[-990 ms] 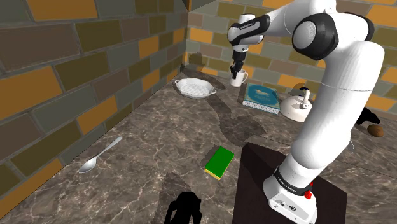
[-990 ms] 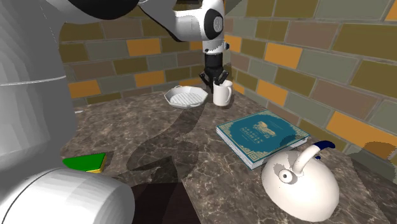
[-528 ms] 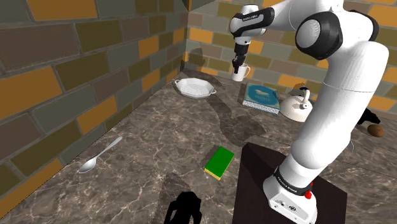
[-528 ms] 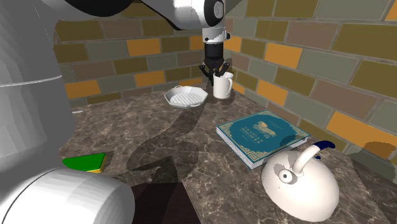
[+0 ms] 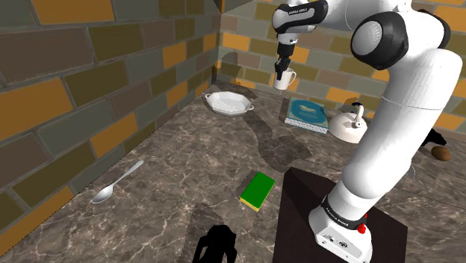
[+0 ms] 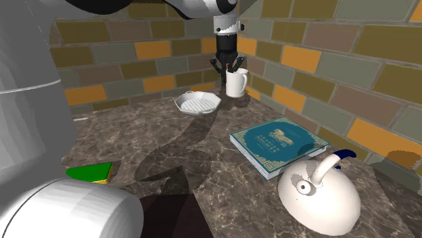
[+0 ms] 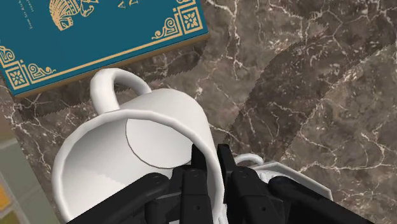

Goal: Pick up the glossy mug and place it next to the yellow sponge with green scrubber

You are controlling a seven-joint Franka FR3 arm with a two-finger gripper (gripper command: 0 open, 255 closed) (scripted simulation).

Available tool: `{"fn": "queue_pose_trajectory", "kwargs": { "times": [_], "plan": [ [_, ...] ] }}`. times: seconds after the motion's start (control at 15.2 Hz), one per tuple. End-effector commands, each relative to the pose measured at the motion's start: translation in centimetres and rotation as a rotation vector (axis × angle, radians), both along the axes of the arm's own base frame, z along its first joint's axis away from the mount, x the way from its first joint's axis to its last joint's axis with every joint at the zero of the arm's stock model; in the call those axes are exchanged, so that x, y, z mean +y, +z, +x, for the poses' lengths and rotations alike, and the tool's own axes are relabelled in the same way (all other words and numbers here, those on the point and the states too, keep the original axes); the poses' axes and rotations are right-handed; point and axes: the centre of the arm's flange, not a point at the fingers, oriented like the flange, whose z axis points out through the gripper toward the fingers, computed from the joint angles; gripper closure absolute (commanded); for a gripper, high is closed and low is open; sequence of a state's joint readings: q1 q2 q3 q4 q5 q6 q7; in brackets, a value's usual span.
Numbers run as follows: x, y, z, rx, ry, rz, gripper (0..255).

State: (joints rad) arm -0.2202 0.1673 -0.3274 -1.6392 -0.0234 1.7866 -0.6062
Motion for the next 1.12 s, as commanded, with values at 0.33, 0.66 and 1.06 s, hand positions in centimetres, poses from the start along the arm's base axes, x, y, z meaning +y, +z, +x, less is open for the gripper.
{"fn": "queue_pose_trajectory", "kwargs": {
  "times": [0.33,0.66,1.06],
  "plan": [
    [7.4,0.3,-3.9,0.0,0.0,0.0,255],
    [13.3,0.3,-7.0,0.0,0.0,0.0,255],
    [20.2,0.4,-10.8,0.0,0.0,0.0,255]
  ]
}}
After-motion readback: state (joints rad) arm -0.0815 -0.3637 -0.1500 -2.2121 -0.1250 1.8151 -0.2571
